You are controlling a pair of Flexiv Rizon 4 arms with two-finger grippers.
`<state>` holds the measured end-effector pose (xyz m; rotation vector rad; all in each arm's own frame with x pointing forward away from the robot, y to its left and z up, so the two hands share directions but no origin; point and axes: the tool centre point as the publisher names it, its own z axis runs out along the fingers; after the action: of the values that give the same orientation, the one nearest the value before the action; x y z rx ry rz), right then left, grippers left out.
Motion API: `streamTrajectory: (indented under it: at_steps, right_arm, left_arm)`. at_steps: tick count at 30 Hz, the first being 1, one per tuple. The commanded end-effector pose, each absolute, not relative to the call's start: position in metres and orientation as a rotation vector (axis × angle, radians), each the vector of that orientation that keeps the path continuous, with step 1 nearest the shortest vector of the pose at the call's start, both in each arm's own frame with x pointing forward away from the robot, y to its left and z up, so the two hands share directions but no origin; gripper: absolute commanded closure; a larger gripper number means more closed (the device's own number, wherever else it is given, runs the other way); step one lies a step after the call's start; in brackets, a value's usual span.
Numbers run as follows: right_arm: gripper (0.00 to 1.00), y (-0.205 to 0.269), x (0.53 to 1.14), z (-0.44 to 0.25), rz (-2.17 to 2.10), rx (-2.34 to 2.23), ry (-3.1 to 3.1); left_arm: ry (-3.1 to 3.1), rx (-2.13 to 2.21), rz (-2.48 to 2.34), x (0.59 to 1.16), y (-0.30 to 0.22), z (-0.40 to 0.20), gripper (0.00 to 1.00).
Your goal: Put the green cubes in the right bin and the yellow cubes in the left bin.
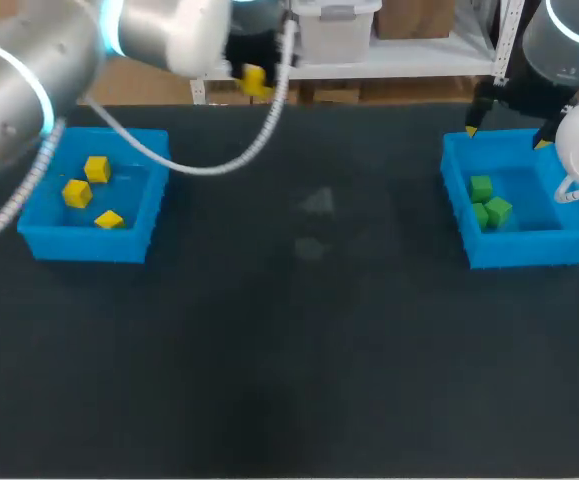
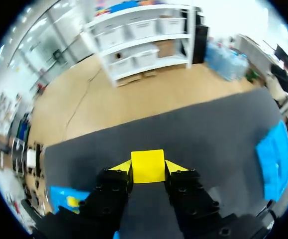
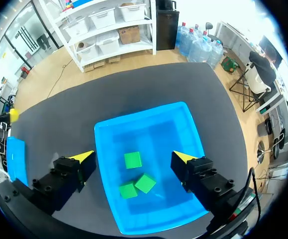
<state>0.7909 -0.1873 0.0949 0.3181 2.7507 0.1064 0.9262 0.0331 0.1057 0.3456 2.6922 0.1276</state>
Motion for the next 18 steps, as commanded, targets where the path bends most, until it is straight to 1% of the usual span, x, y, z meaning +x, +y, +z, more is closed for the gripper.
streamTrajectory:
  at_steps: [1,5,10,14,18]
  right_arm:
    - [0.0,-0.187,0.788,0.095,0.104,0.32,2.743]
    - [0.0,-0.187,0.788,0.095,0.104,0.32,2.743]
    - [0.0,-0.187,0.788,0.095,0.104,0.32,2.743]
    - [0.0,-0.187,0.788,0.095,0.104,0.32,2.743]
    - [0.0,-0.187,0.788,0.095,0.104,0.32,2.743]
  left_arm:
    - [2.516,0.111,0.156,0.805,0.206,0.106,1.0]
    - [2.537,-0.014,0.179,0.789,0.247,0.098,1.0]
    - [2.571,-0.095,0.189,0.767,0.278,0.092,1.0]
    - [2.589,-0.128,0.172,0.752,0.288,0.092,1.0]
    - [2.602,-0.115,0.147,0.739,0.284,0.093,1.0]
